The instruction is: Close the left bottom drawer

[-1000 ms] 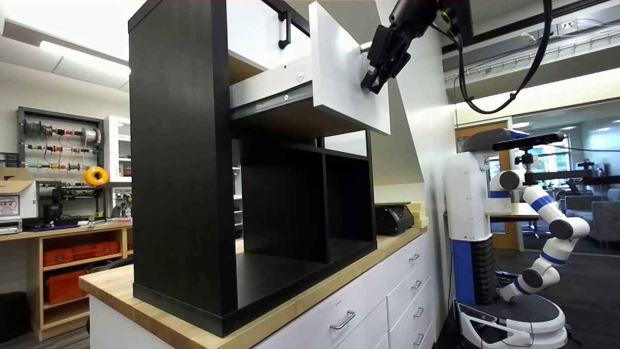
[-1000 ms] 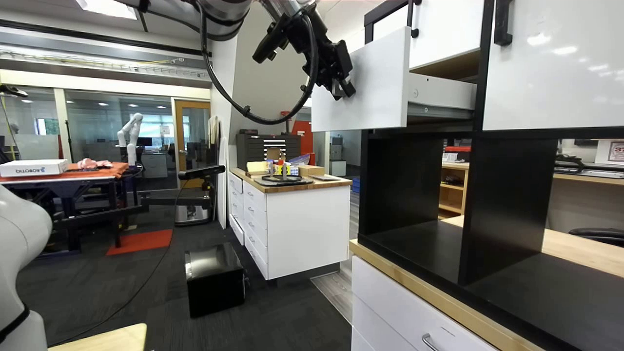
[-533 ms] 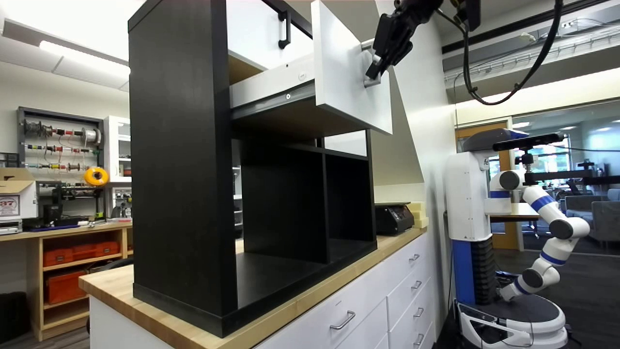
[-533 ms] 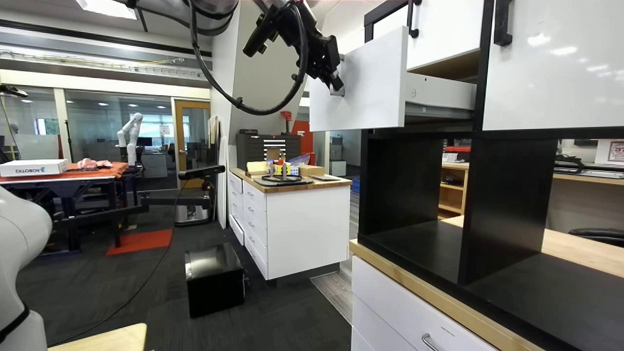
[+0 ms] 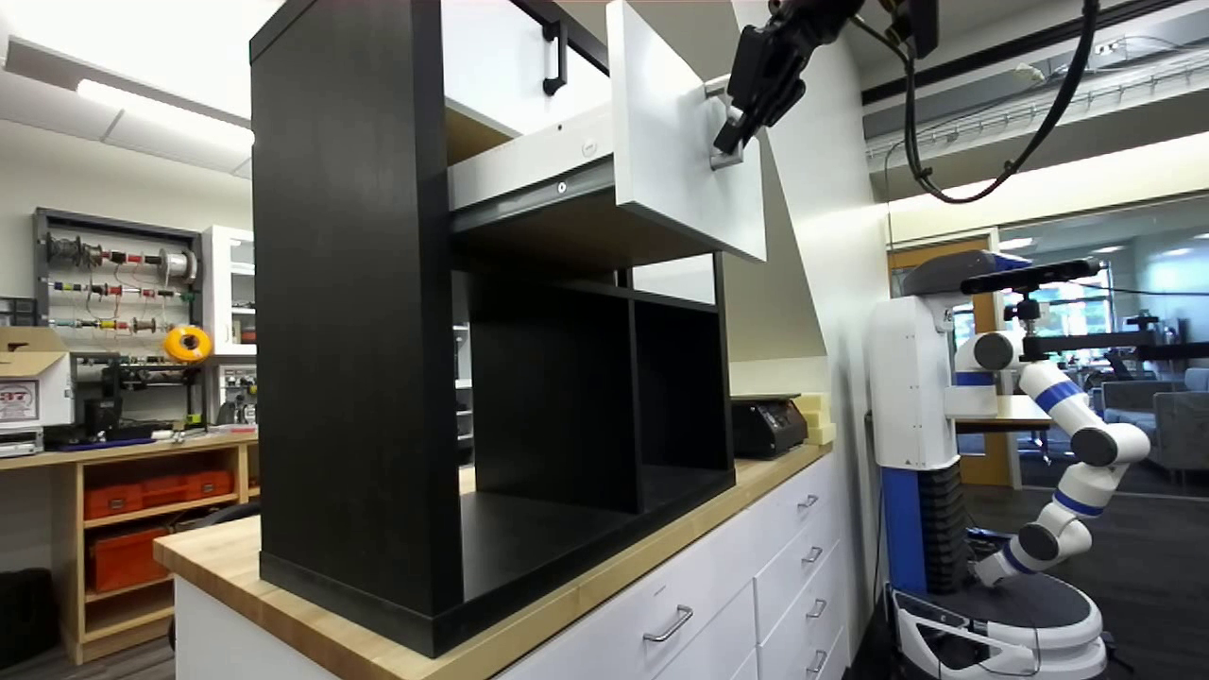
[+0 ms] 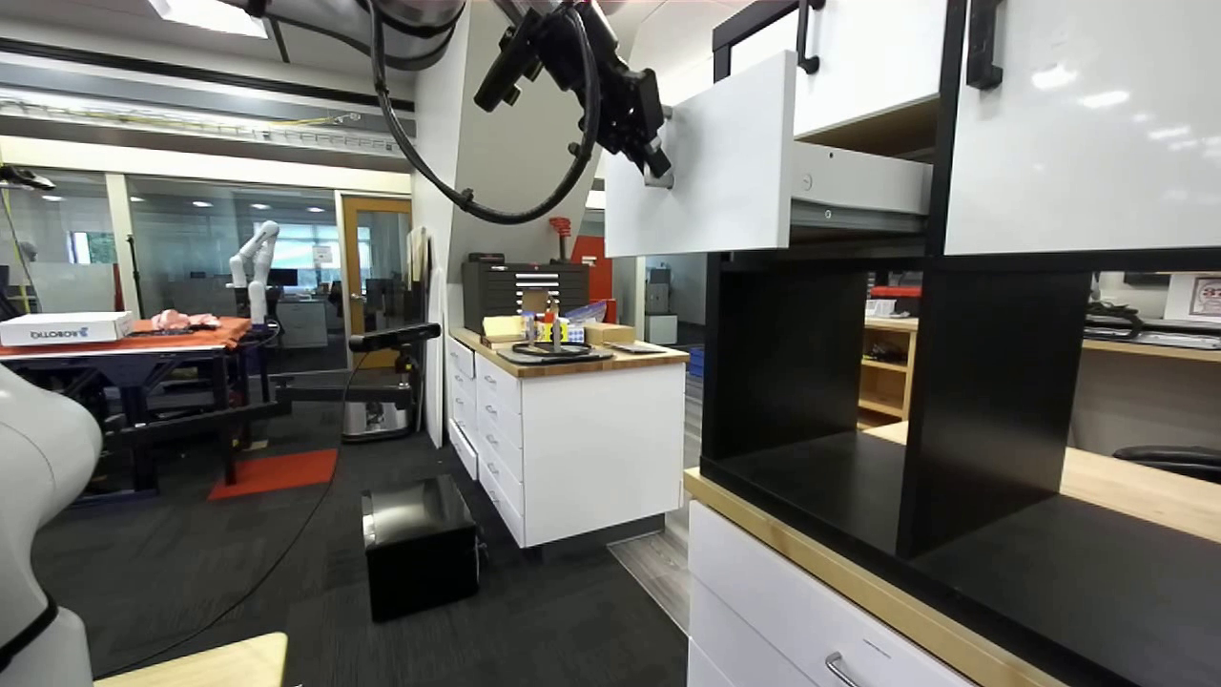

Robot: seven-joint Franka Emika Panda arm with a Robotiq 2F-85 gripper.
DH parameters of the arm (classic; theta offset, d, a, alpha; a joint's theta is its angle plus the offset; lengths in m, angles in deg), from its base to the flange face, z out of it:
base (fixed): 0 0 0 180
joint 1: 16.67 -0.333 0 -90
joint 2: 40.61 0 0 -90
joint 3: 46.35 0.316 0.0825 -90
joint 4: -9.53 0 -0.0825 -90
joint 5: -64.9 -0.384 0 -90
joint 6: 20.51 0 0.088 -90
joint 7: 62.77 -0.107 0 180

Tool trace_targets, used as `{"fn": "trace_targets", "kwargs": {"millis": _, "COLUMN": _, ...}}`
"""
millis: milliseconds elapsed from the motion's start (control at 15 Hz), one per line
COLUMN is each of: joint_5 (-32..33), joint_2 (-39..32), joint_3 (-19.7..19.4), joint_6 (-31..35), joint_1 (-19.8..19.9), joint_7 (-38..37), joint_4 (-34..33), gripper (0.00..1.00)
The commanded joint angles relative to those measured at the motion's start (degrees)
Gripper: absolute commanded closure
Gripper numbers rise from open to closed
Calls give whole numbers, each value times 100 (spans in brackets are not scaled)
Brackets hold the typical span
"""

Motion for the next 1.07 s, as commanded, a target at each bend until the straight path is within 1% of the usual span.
{"fn": "trace_targets", "kwargs": {"millis": 0, "joint_5": 112, "joint_2": -303, "joint_3": 19, "joint_6": -1, "joint_1": 64, "joint_7": -28, "joint_4": -425, "gripper": 96}}
{"fn": "trace_targets", "kwargs": {"millis": 67, "joint_5": 114, "joint_2": -403, "joint_3": -16, "joint_6": -19, "joint_1": 77, "joint_7": 16, "joint_4": -545, "gripper": 96}}
{"fn": "trace_targets", "kwargs": {"millis": 200, "joint_5": 36, "joint_2": -766, "joint_3": -219, "joint_6": -137, "joint_1": 85, "joint_7": 275, "joint_4": -1012, "gripper": 96}}
{"fn": "trace_targets", "kwargs": {"millis": 267, "joint_5": 9, "joint_2": -920, "joint_3": -259, "joint_6": -173, "joint_1": 82, "joint_7": 334, "joint_4": -1189, "gripper": 96}}
{"fn": "trace_targets", "kwargs": {"millis": 333, "joint_5": -93, "joint_2": -1217, "joint_3": -424, "joint_6": -301, "joint_1": 81, "joint_7": 577, "joint_4": -1593, "gripper": 96}}
{"fn": "trace_targets", "kwargs": {"millis": 467, "joint_5": -259, "joint_2": -1550, "joint_3": -524, "joint_6": -487, "joint_1": 56, "joint_7": 788, "joint_4": -2011, "gripper": 96}}
{"fn": "trace_targets", "kwargs": {"millis": 733, "joint_5": -589, "joint_2": -2246, "joint_3": -637, "joint_6": -977, "joint_1": 89, "joint_7": 1056, "joint_4": -2952, "gripper": 96}}
{"fn": "trace_targets", "kwargs": {"millis": 1000, "joint_5": -961, "joint_2": -2848, "joint_3": -723, "joint_6": -1469, "joint_1": 170, "joint_7": 1348, "joint_4": -3753, "gripper": 96}}
